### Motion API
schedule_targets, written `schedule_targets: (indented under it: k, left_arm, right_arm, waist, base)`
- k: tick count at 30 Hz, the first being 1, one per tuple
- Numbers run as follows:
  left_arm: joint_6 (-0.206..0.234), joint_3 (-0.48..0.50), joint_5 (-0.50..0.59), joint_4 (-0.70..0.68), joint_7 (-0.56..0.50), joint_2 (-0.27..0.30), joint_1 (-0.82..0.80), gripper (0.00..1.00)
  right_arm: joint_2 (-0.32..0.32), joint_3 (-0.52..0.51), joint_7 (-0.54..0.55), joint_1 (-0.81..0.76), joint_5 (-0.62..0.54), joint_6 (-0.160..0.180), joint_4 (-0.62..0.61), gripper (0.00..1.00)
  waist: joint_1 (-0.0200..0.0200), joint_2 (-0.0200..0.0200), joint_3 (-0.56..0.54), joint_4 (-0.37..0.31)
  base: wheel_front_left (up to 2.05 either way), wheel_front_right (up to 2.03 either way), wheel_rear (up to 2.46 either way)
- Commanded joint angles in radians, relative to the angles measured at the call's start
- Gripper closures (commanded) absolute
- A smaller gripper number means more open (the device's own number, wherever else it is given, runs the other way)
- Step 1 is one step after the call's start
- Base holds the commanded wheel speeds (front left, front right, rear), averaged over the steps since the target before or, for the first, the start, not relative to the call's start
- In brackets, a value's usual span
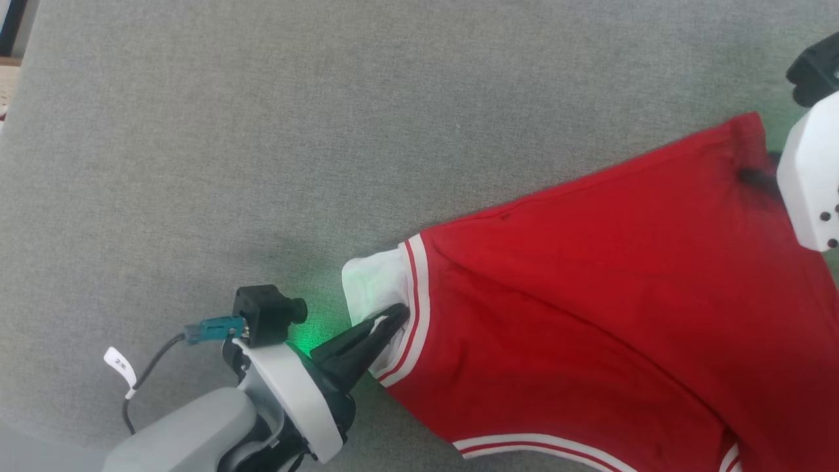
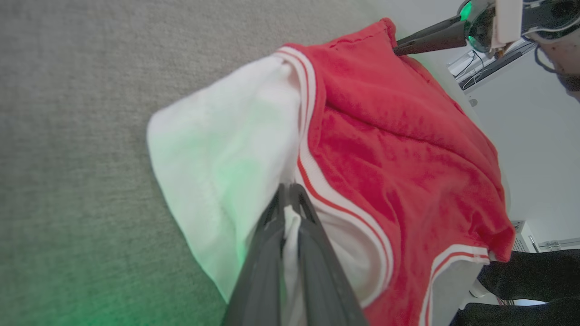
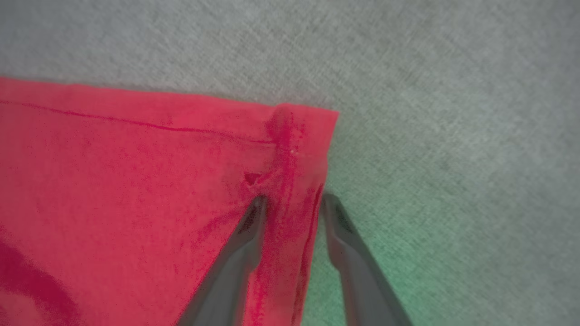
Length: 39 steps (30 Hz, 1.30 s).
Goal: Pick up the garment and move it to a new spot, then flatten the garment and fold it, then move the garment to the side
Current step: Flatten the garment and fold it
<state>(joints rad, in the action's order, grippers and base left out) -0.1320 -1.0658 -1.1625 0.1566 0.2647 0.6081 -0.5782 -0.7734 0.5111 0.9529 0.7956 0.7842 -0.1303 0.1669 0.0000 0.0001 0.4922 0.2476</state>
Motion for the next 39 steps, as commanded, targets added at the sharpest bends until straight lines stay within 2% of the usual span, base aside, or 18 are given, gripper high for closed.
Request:
schedule_targets:
  k: [1,5,10,17,20,26,32,36,39]
  left_arm:
    - [0.003,0.0,-0.006,0.005,-0.001,0.001,-0.008,1.0]
    - [0.003,0.021,-0.022,-0.001,-0.001,0.017,-0.013,1.0]
    - [0.003,0.048,-0.017,0.032,-0.001,0.053,-0.078,1.0]
    - [0.003,0.105,-0.078,0.104,-0.011,0.083,-0.276,1.0]
    - [0.003,0.151,-0.139,0.168,-0.046,0.092,-0.433,1.0]
    - [0.003,0.261,-0.228,0.366,-0.1,0.059,-0.778,1.0]
    - [0.003,0.374,-0.275,0.514,-0.057,0.015,-1.074,1.0]
    - [0.003,0.38,-0.29,0.539,-0.058,-0.009,-1.146,1.0]
    - [0.003,0.343,-0.308,0.51,-0.085,-0.02,-1.081,1.0]
  right_arm:
    - [0.017,0.043,-0.002,-0.038,0.014,-0.001,0.034,1.0]
    - [0.018,0.012,-0.083,0.018,0.029,0.0,0.048,1.0]
    - [0.071,-0.083,-0.213,0.074,0.052,0.0,0.134,1.0]
    - [0.141,-0.226,-0.366,0.212,-0.004,0.0,0.266,1.0]
    - [0.192,-0.306,-0.438,0.327,-0.061,0.0,0.353,1.0]
    - [0.303,-0.478,-0.603,0.598,-0.212,0.001,0.551,1.0]
    - [0.37,-0.6,-0.76,0.8,-0.332,0.002,0.683,1.0]
    - [0.385,-0.619,-0.795,0.847,-0.356,0.002,0.737,1.0]
    - [0.387,-0.592,-0.786,0.808,-0.347,0.002,0.763,1.0]
  waist:
    - [0.0,-0.0001,-0.005,-0.006]
    - [0.0,-0.0001,-0.029,-0.025]
    - [0.0,-0.0001,-0.073,-0.067]
    - [0.0,-0.0001,-0.058,-0.129]
    - [0.0,-0.0001,-0.023,-0.164]
    - [0.0,-0.0001,0.043,-0.218]
    - [0.0,-0.0001,0.063,-0.252]
    - [0.0,-0.0001,0.053,-0.25]
    - [0.0,-0.0001,0.045,-0.248]
  base:
    - [0.0,0.0,0.0]
    - [0.0,0.0,0.0]
    - [0.0,0.0,0.0]
    - [0.0,0.0,0.0]
    - [0.0,0.0,0.0]
    - [0.0,0.0,0.0]
    - [0.0,0.0,0.0]
    - [0.0,0.0,0.0]
    - [0.0,0.0,0.0]
